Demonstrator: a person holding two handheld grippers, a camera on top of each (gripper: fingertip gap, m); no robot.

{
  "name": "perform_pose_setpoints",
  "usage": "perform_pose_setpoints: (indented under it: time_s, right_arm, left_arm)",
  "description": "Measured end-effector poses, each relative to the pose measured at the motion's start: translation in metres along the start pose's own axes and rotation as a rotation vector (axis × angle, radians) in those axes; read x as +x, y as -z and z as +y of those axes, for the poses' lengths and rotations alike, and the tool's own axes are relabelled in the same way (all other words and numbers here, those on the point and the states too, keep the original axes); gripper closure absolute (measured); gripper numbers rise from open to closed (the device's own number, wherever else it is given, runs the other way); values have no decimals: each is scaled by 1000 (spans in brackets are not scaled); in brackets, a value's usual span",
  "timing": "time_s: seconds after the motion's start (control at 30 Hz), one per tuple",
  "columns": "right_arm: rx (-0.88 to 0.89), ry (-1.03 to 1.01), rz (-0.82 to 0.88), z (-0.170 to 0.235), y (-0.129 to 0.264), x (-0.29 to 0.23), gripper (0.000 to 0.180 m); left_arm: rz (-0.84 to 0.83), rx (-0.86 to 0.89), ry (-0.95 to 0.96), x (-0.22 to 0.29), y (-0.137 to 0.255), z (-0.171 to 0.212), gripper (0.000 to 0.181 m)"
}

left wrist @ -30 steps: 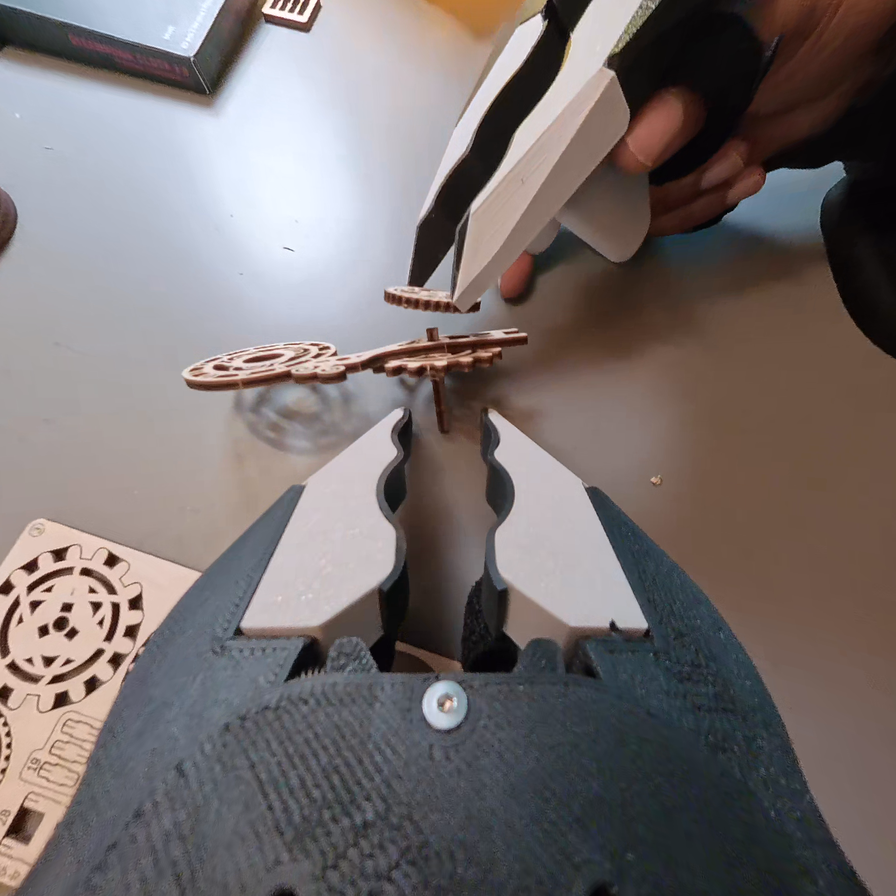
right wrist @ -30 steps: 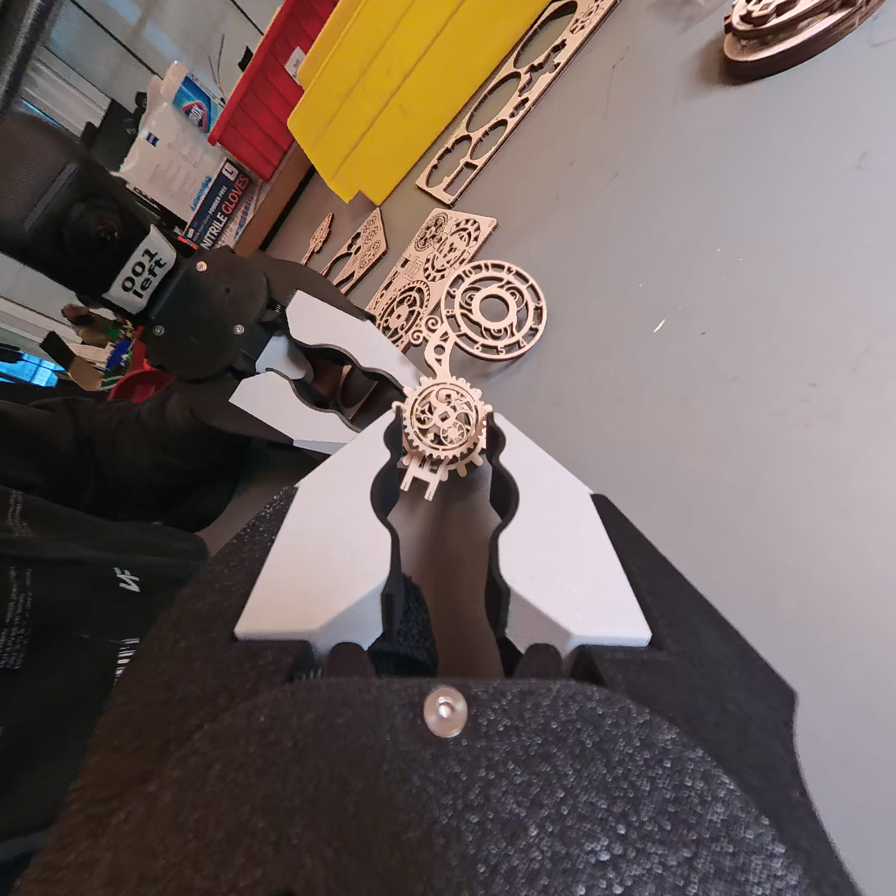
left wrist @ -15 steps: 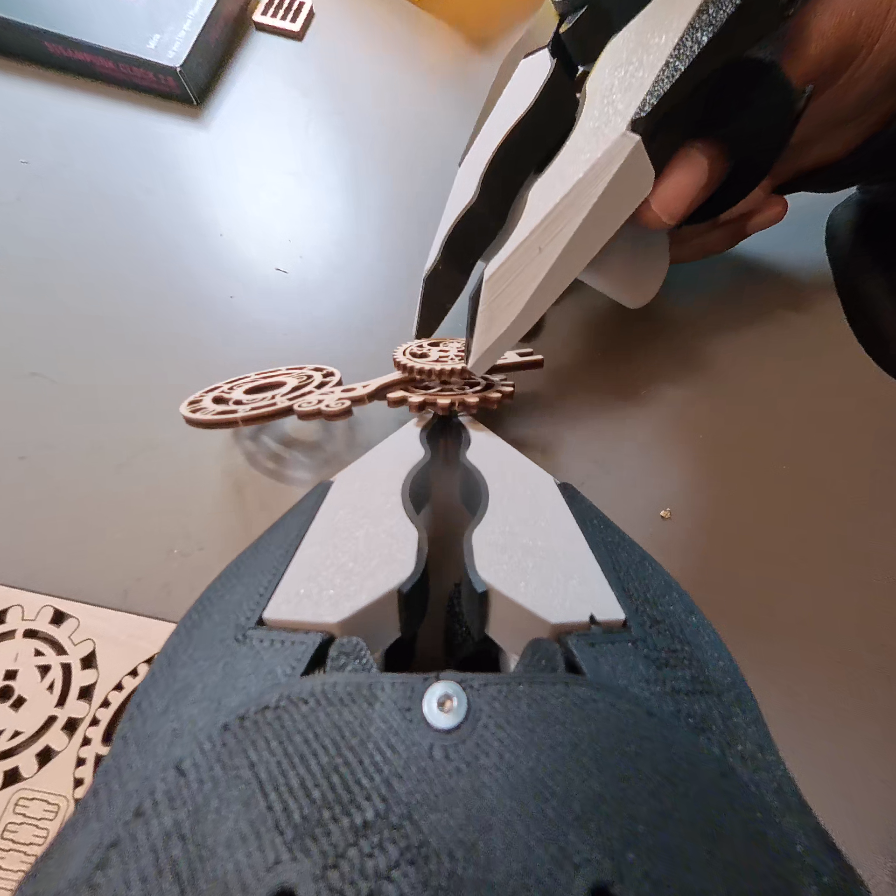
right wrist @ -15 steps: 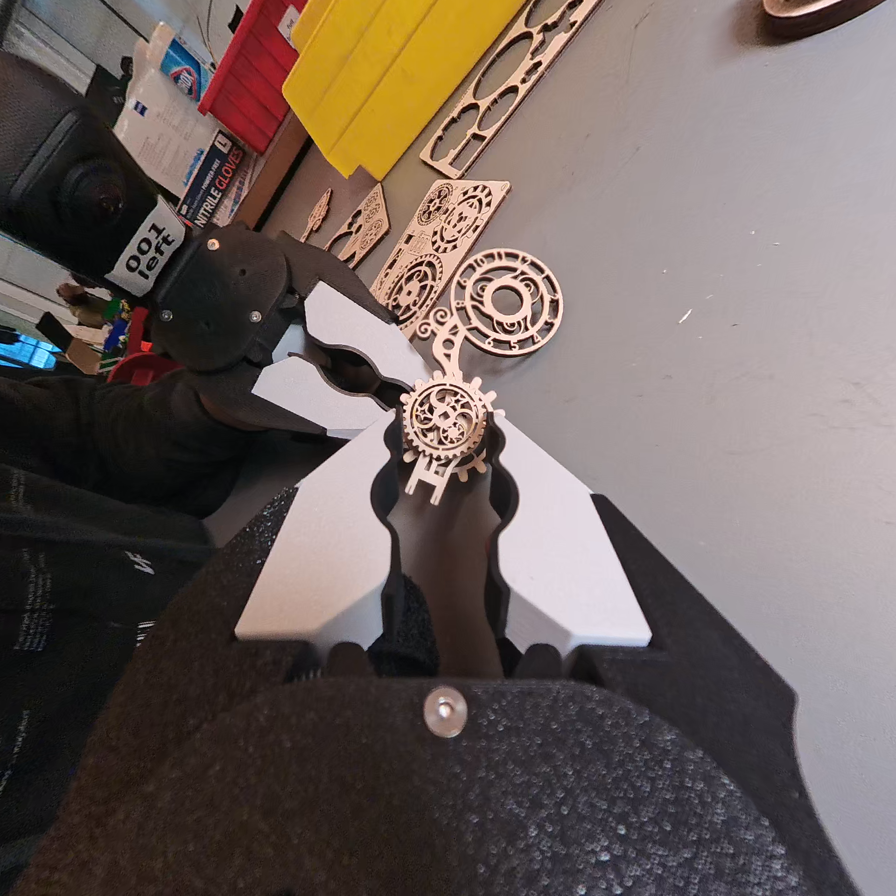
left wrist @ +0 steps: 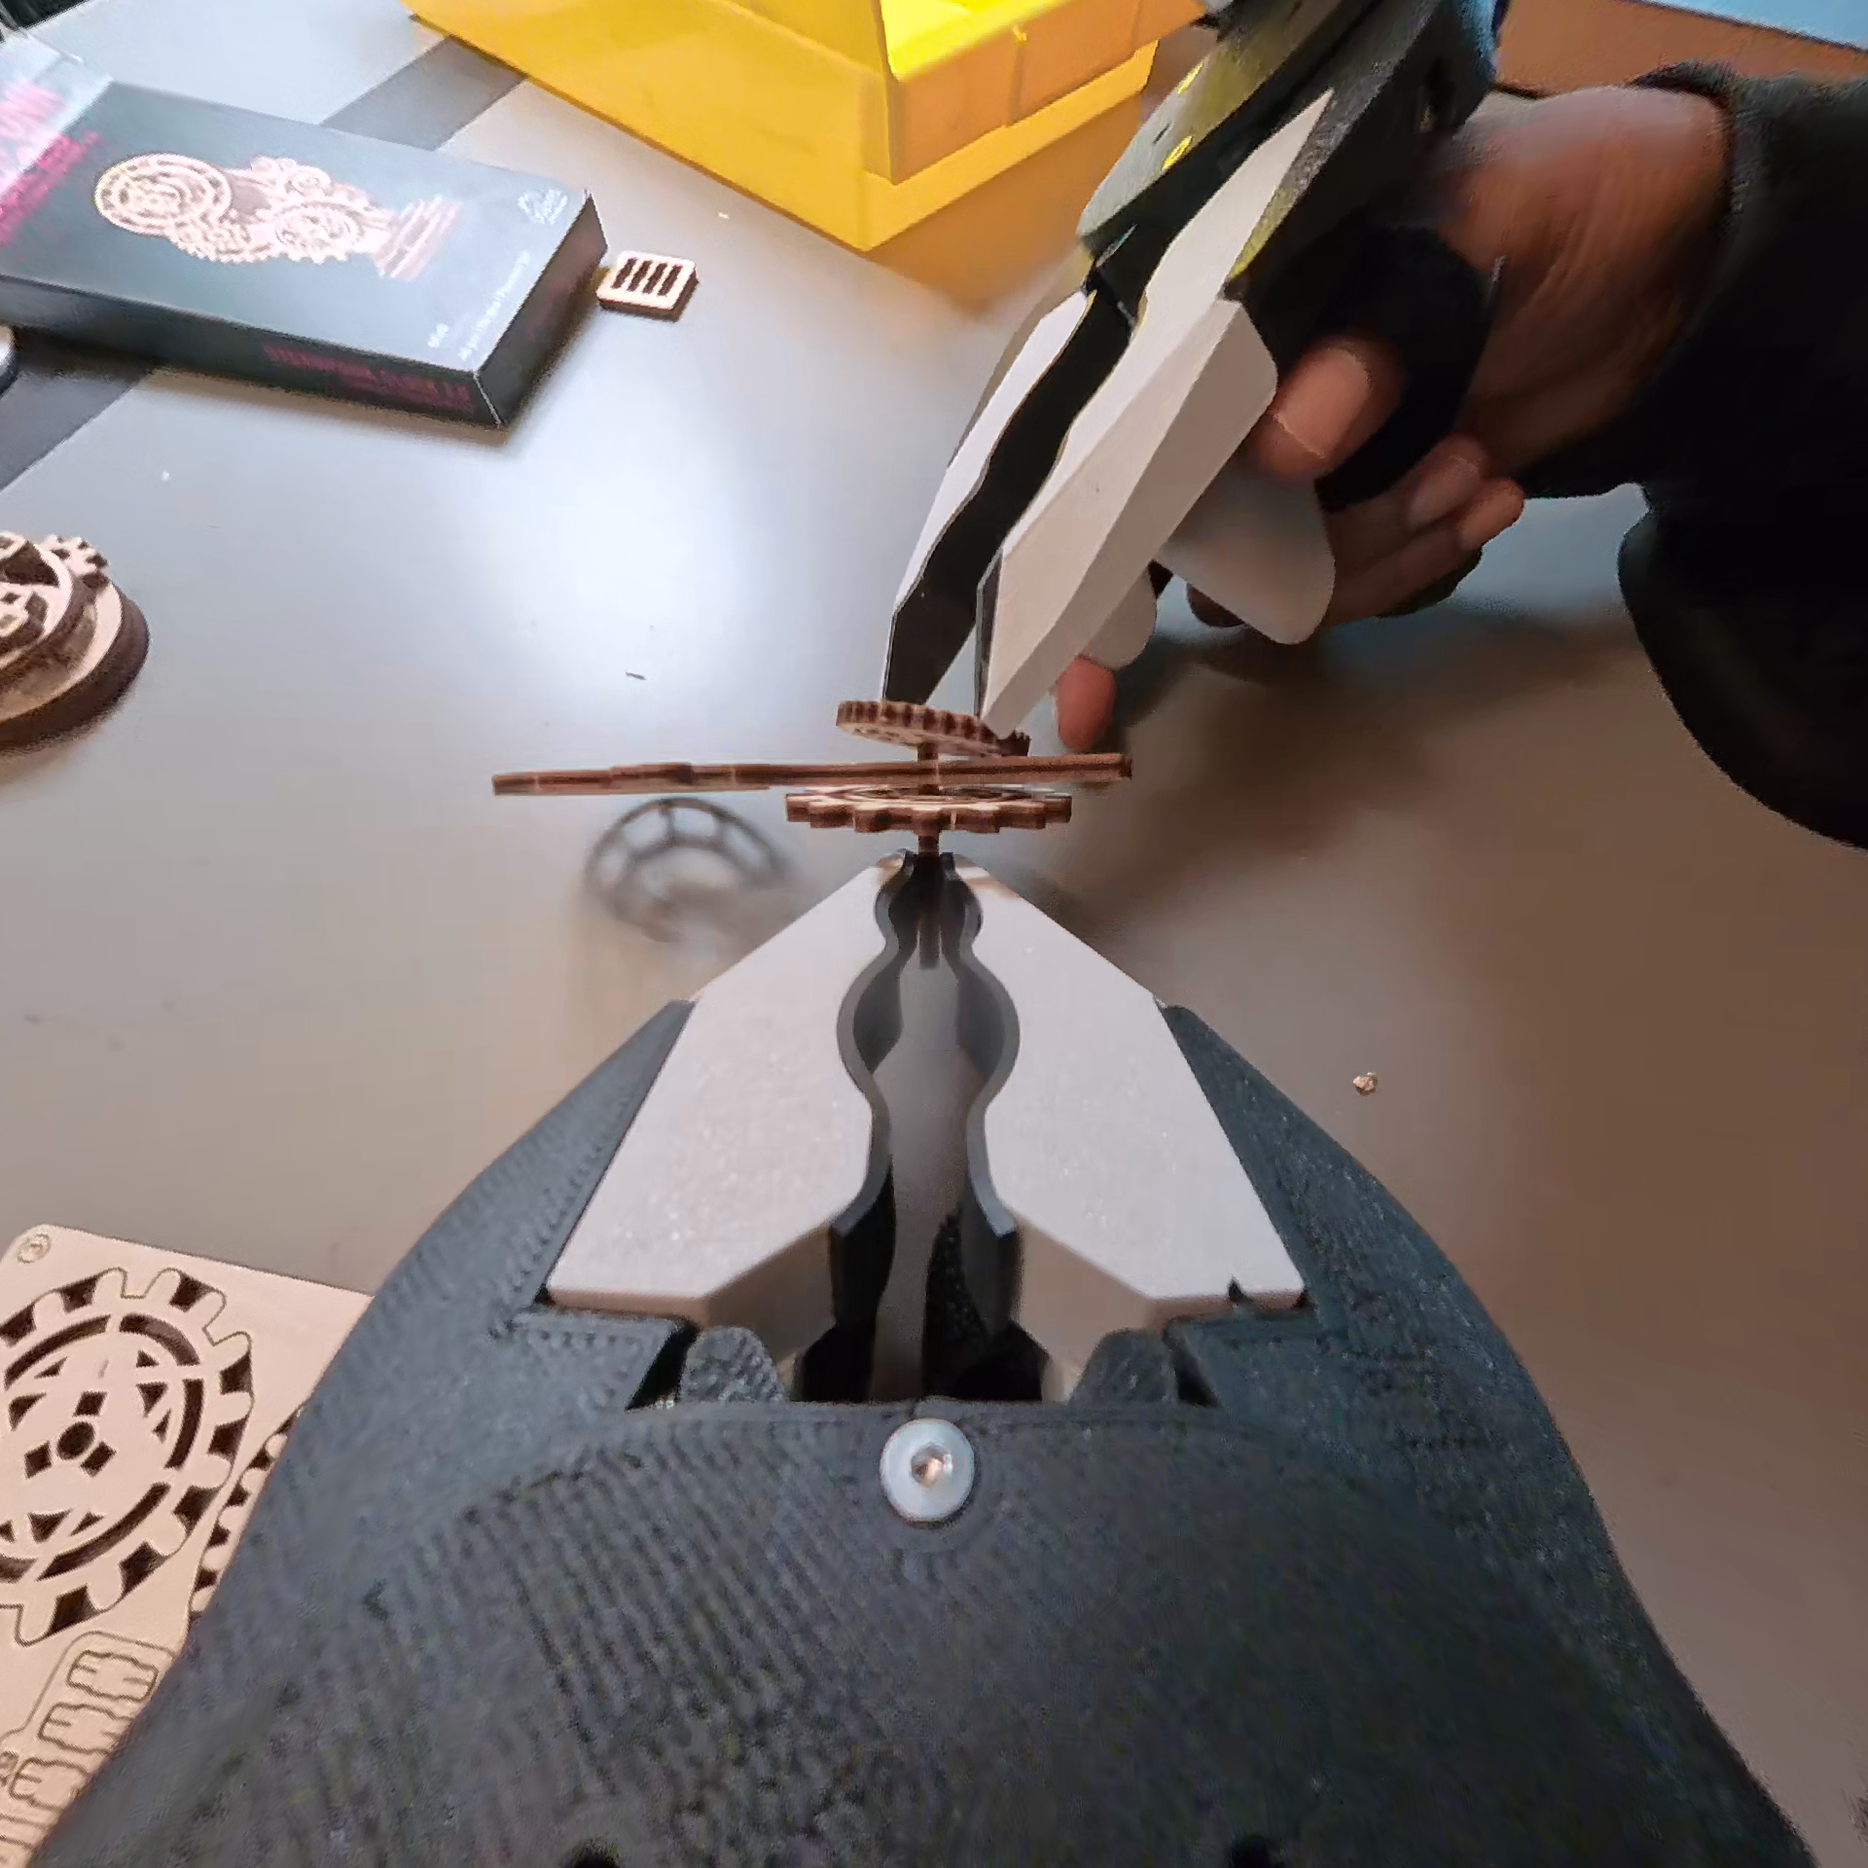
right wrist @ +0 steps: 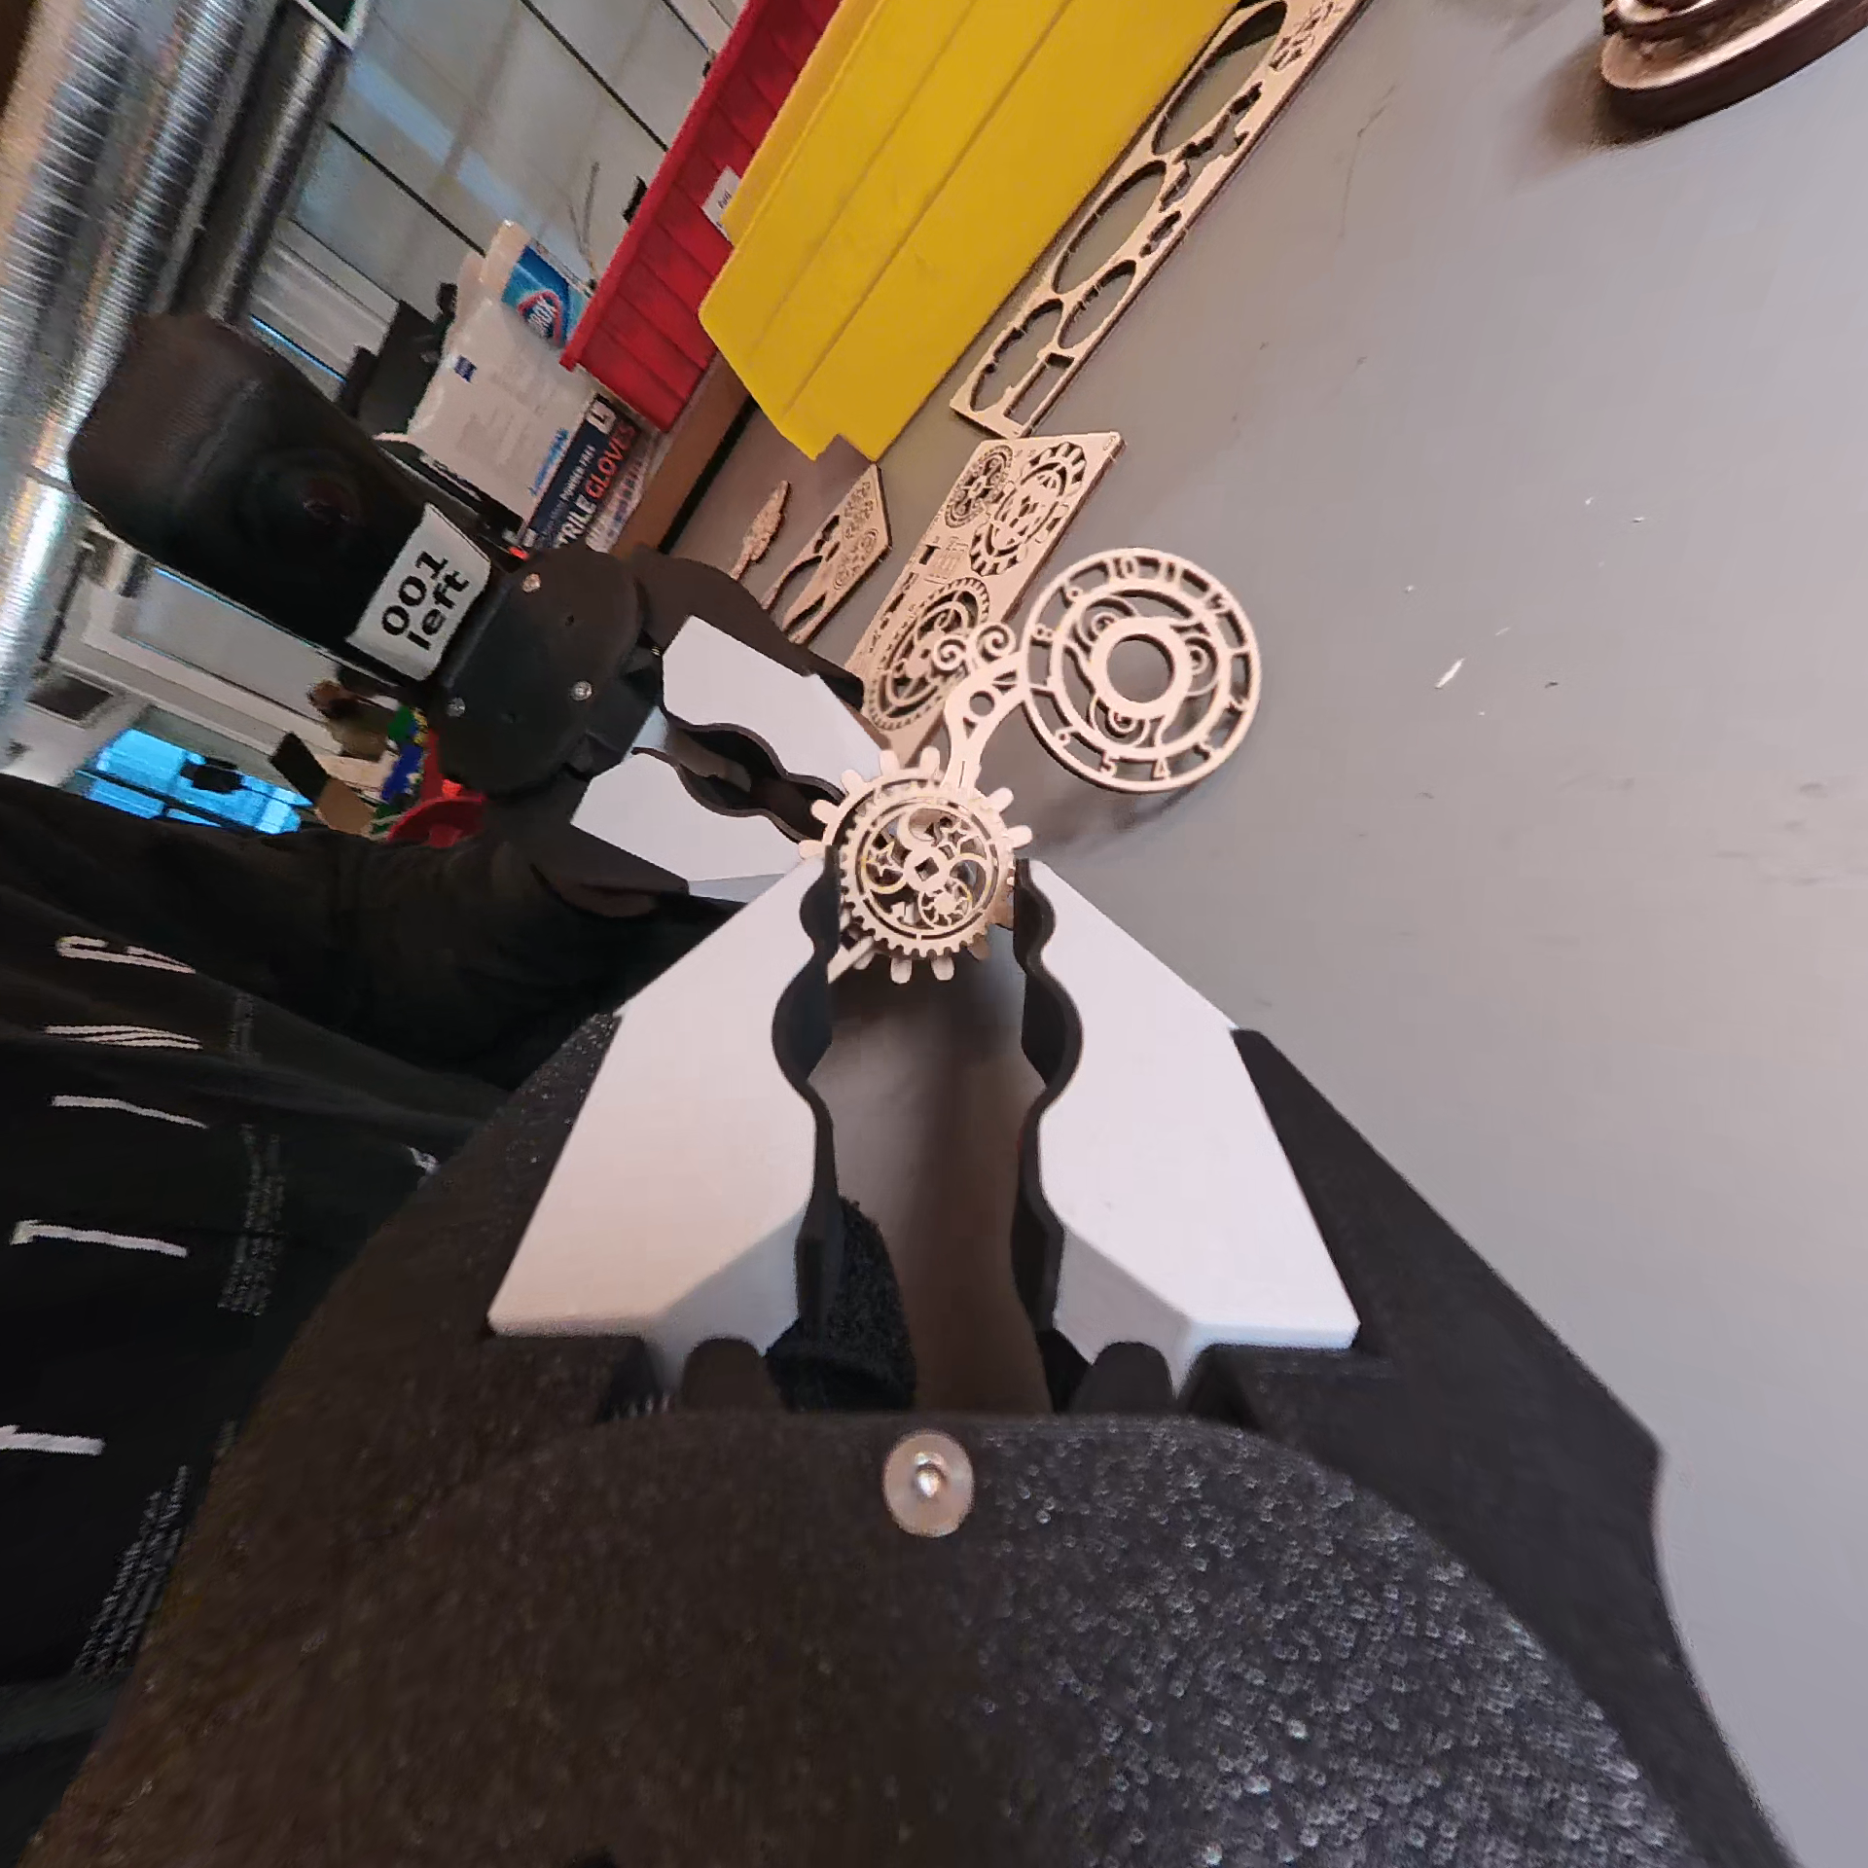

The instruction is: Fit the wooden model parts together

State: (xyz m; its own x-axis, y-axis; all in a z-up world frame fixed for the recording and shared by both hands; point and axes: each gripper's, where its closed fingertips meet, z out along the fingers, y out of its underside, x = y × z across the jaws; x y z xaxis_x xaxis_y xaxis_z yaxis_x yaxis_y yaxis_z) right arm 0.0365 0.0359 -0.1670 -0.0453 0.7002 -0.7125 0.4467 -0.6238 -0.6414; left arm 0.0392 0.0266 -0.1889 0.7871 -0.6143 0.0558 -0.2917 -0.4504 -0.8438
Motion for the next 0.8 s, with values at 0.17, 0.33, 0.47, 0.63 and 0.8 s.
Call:
perform_pose_setpoints:
  time_s: [0.17,0.33,0.47,0.63,0.8]
  right_arm:
    - [19,34,-93,-2,4,-12,148]
    - [-1,167,-158,1,7,-28,148]
    - [-3,309,-190,3,7,-46,148]
    - [-7,427,-200,3,8,-65,148]
    - [16,582,-191,1,12,-86,148]
  left_arm:
    - [49,53,-20,7,5,-7,180]
    - [131,104,-66,20,11,-12,180]
    - [221,156,-114,32,21,-15,180]
    - [307,256,-133,40,34,-24,180]
    - [415,366,-149,53,48,-35,180]
